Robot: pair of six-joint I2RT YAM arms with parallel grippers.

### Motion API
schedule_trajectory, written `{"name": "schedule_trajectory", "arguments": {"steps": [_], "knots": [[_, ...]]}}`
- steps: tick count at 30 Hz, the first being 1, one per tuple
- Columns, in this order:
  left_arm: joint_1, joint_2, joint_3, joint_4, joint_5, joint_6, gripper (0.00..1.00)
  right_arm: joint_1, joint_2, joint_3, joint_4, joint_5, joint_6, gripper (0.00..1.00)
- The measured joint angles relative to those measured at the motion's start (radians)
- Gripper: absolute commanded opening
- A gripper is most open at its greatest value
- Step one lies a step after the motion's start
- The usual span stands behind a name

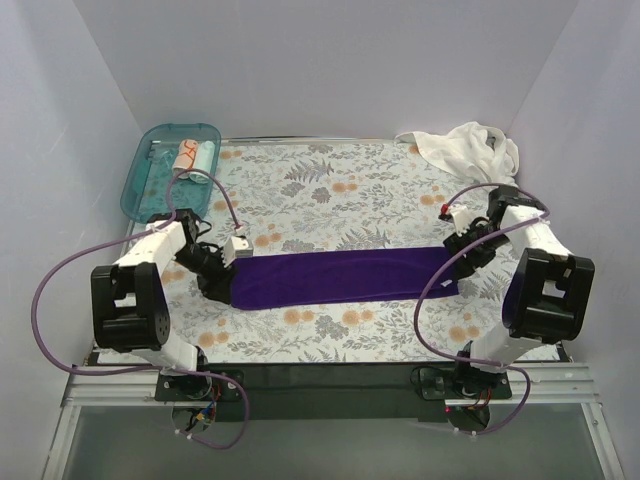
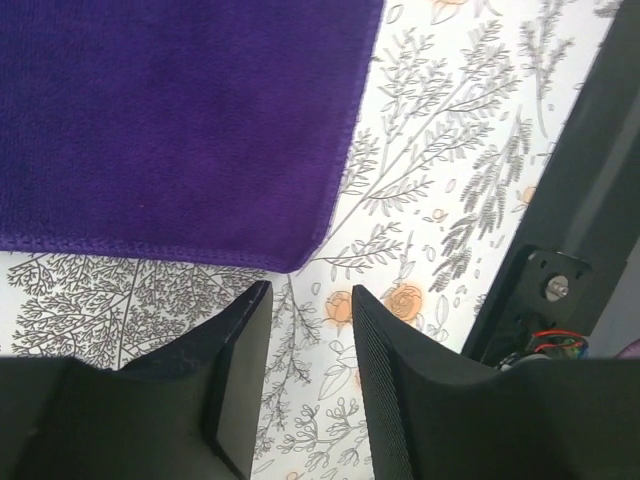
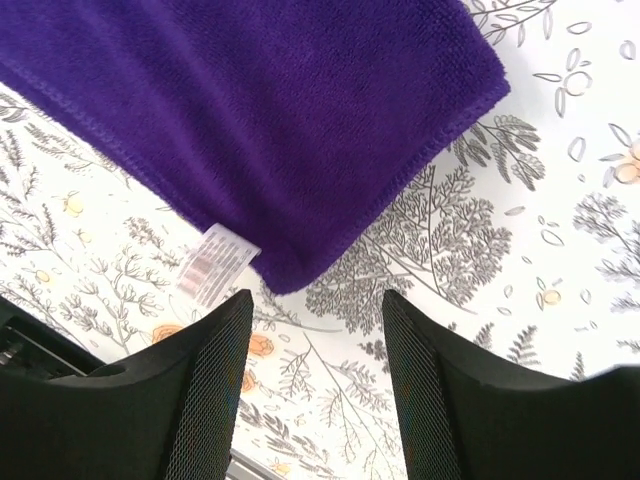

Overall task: Roll the towels
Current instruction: Fold the towel

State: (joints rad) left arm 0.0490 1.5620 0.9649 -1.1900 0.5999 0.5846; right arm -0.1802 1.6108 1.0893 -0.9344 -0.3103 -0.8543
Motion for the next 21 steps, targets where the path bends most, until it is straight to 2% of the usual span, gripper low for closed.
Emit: {"name": "schedule_trajectory", "arguments": {"steps": [4,7,10,14,19,21], "knots": [[0.000,-0.030,0.028,-0.043,0.028,0.016,0.37,-0.003,-0.052,0.027,-0.024,-0.016,-0.009,0.42],[0.000,-0.032,0.067,-0.027,0.053,-0.014,0.36,-0.003,-0.043,0.084,-0.035,-0.046,0.003,0.27],[-0.003,-0.032,0.078,0.037,0.074,-0.081,0.35,-0.003,0.006,0.131,-0.037,-0.072,0.028,0.23],[-0.016,-0.026,0.074,0.128,0.075,-0.168,0.34,0.008,0.084,0.127,-0.033,-0.086,0.048,0.22],[-0.040,0.005,0.031,0.208,0.074,-0.232,0.33,0.037,0.099,0.009,-0.014,-0.051,0.040,0.20],[-0.055,0.016,0.001,0.227,0.069,-0.245,0.33,0.044,0.099,-0.039,-0.004,-0.017,0.032,0.25]]}}
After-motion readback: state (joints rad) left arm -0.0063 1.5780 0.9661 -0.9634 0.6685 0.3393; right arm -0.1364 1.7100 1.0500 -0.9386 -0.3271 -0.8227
